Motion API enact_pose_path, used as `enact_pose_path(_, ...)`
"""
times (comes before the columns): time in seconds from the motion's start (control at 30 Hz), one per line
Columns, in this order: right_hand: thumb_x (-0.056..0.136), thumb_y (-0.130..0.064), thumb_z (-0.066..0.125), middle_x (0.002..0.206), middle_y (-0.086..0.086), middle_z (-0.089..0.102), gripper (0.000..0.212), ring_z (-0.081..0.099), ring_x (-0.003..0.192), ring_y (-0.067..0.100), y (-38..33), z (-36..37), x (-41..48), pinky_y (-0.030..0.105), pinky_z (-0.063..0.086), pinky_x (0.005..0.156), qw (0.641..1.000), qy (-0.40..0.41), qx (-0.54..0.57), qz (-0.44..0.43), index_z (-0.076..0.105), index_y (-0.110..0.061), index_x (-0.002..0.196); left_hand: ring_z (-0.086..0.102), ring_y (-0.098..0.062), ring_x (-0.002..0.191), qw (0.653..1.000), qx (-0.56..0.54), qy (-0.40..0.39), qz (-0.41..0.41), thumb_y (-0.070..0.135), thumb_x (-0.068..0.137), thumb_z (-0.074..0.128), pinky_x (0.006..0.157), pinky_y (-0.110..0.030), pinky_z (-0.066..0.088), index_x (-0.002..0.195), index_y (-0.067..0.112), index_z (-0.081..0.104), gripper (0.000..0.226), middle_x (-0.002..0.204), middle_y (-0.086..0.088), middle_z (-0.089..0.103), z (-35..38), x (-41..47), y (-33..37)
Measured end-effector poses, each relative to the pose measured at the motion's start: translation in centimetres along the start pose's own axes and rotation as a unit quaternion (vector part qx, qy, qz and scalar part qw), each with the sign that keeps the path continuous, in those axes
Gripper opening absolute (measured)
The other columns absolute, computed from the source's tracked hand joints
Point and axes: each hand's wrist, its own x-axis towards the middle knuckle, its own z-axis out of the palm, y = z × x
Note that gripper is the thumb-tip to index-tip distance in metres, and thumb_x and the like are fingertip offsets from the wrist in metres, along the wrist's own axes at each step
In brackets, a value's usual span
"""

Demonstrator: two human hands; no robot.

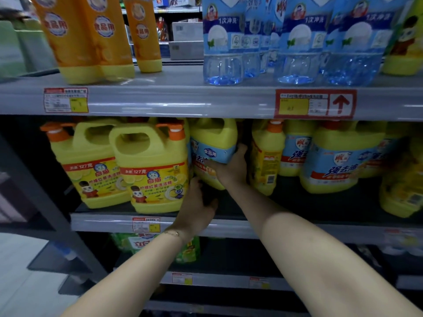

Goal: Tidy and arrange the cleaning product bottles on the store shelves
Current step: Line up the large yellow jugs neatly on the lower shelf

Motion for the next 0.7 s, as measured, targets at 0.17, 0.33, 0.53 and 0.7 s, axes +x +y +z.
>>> enact_pose_path(0.17, 0.062, -0.028, 0.087, 0.114, 0.000, 0.065, 0.071, 0.062, 0.103, 0.026, 0.6, -2.6, -2.1, 0.043, 0.053, 0.083, 0.997, 0.014, -0.026, -0.069, 0.044, -0.017, 0.117, 0.034, 0.002, 0.125, 0.998, -0.044, 0.041, 0.027, 0.008, 0.075, 0.077, 0.091, 0.006, 0.027, 0.140, 0.024, 0.023, 0.087, 0.134, 0.018, 0.035, 0.5, 0.4, 0.7)
enact_pose_path(0.33, 0.059, -0.030, 0.086, 0.116, -0.012, 0.063, 0.076, 0.060, 0.109, 0.012, 0.0, -7.8, -3.8, 0.041, 0.054, 0.088, 0.990, -0.071, 0.028, -0.120, 0.048, -0.021, 0.124, 0.051, -0.001, 0.113, 0.987, -0.150, 0.058, 0.028, 0.005, 0.060, 0.088, 0.086, -0.002, 0.042, 0.142, 0.023, 0.023, 0.107, 0.131, 0.013, 0.047, 1.1, 1.4, 2.2)
enact_pose_path(0.53, 0.061, -0.008, 0.088, 0.122, 0.005, 0.063, 0.075, 0.061, 0.113, 0.021, -0.3, -15.8, -4.4, 0.041, 0.056, 0.086, 0.986, -0.137, 0.056, -0.072, 0.048, -0.020, 0.123, 0.061, 0.006, 0.102, 0.978, -0.193, -0.027, 0.069, -0.008, 0.058, 0.084, 0.076, -0.016, 0.053, 0.130, 0.022, 0.037, 0.091, 0.117, 0.006, 0.059, 3.4, 1.5, 3.3)
enact_pose_path(0.7, 0.065, 0.014, 0.075, 0.104, -0.012, 0.072, 0.067, 0.067, 0.101, 0.008, -0.4, -22.4, -4.1, 0.029, 0.057, 0.077, 0.986, -0.159, 0.031, -0.047, 0.052, -0.019, 0.119, 0.062, 0.003, 0.104, 0.974, -0.198, -0.063, 0.087, -0.005, 0.065, 0.082, 0.080, -0.020, 0.054, 0.127, 0.024, 0.039, 0.081, 0.117, 0.010, 0.061, 8.6, 1.1, 5.2)
